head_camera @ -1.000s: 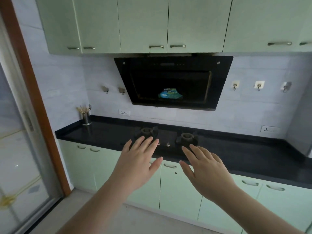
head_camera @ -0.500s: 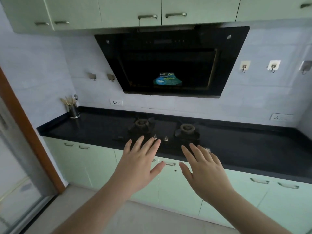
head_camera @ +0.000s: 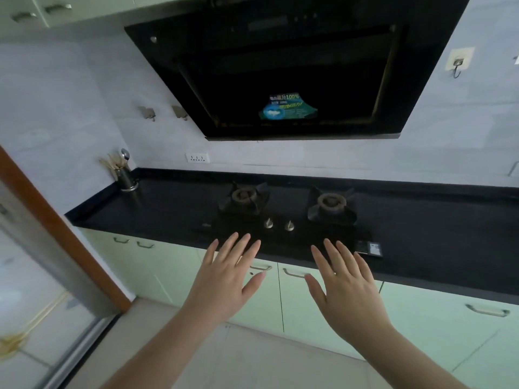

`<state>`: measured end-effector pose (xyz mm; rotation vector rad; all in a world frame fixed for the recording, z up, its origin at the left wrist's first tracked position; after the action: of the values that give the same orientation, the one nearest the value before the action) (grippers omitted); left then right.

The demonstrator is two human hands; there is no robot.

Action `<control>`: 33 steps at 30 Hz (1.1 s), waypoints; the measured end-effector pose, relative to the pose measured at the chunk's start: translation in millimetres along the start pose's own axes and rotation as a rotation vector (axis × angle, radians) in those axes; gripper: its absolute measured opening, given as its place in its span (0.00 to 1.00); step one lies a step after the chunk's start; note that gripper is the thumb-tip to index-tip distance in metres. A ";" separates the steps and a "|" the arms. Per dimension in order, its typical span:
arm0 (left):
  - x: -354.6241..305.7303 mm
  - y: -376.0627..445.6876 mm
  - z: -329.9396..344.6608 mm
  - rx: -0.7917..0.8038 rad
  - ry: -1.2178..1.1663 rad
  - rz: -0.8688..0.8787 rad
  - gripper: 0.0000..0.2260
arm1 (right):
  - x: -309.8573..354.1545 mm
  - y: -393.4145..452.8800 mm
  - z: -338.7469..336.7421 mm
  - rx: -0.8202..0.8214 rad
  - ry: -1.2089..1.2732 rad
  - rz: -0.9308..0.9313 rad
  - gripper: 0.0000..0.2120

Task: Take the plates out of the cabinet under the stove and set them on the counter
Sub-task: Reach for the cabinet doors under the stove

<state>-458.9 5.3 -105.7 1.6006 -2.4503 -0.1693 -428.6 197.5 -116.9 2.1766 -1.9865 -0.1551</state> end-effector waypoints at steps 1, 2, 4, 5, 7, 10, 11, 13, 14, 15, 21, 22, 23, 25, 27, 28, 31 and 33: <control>6.2 5.4 8.1 0.003 -0.006 0.006 0.29 | 2.9 8.2 6.1 0.017 -0.001 0.006 0.34; 11.9 11.1 15.9 0.007 -0.016 0.014 0.28 | 6.6 16.3 12.1 0.024 0.000 0.011 0.33; 23.3 24.1 31.4 0.000 -0.038 0.031 0.28 | 15.0 34.2 26.6 0.037 0.005 0.009 0.32; 29.9 31.2 39.5 -0.003 -0.052 0.035 0.28 | 19.8 44.0 34.5 0.045 0.003 0.007 0.32; 44.1 45.0 54.9 -0.016 -0.074 0.044 0.28 | 31.8 65.5 49.8 0.054 -0.006 0.000 0.32; 66.1 68.1 77.6 -0.040 -0.098 0.094 0.28 | 53.4 98.2 73.0 0.055 -0.007 0.028 0.33; 73.7 75.9 83.8 -0.046 -0.110 0.108 0.28 | 61.7 108.7 79.5 0.049 0.006 0.047 0.33; 87.2 90.1 97.2 -0.049 -0.135 0.143 0.28 | 79.6 128.5 94.6 0.046 0.039 0.067 0.34; 93.1 96.2 105.3 -0.039 -0.146 0.164 0.28 | 87.5 137.5 102.9 0.051 0.050 0.070 0.34; 99.1 102.0 114.3 -0.028 -0.155 0.185 0.28 | 93.9 145.8 111.0 0.051 0.058 0.076 0.34; 106.0 125.4 182.1 0.087 -0.207 0.258 0.27 | 99.9 171.1 158.6 0.071 0.133 0.161 0.33; 103.9 127.1 195.5 0.117 -0.214 0.255 0.27 | 95.9 170.7 167.8 0.086 0.143 0.173 0.32; 103.0 128.2 208.9 0.149 -0.219 0.245 0.28 | 90.9 169.4 177.7 0.106 0.143 0.183 0.32; 102.8 129.0 234.9 0.193 -0.218 0.218 0.28 | 79.0 164.5 198.0 0.140 0.133 0.192 0.31; 101.1 126.7 260.3 0.241 -0.217 0.199 0.28 | 68.1 157.3 222.6 0.191 0.134 0.184 0.30; 99.0 124.5 271.2 0.266 -0.219 0.194 0.27 | 63.3 153.6 236.1 0.219 0.133 0.176 0.30; 87.4 119.9 302.9 0.346 -0.226 0.195 0.28 | 51.3 148.8 277.7 0.305 0.136 0.147 0.30; 77.6 121.2 322.7 0.391 -0.223 0.200 0.28 | 43.8 150.7 303.8 0.351 0.148 0.133 0.30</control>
<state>-673.3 -22.6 -385.2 1.5274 -2.9427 0.1856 -633.3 120.2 -379.7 2.1600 -2.1965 0.3912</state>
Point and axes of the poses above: each hand's wrist, its own y-axis towards the middle knuckle, its own z-axis out of the palm, x = y × z, the point moved 9 cm from there along y, towards the middle knuckle, and after that the axes turned 2 degrees about -y, right-handed, at the moved point
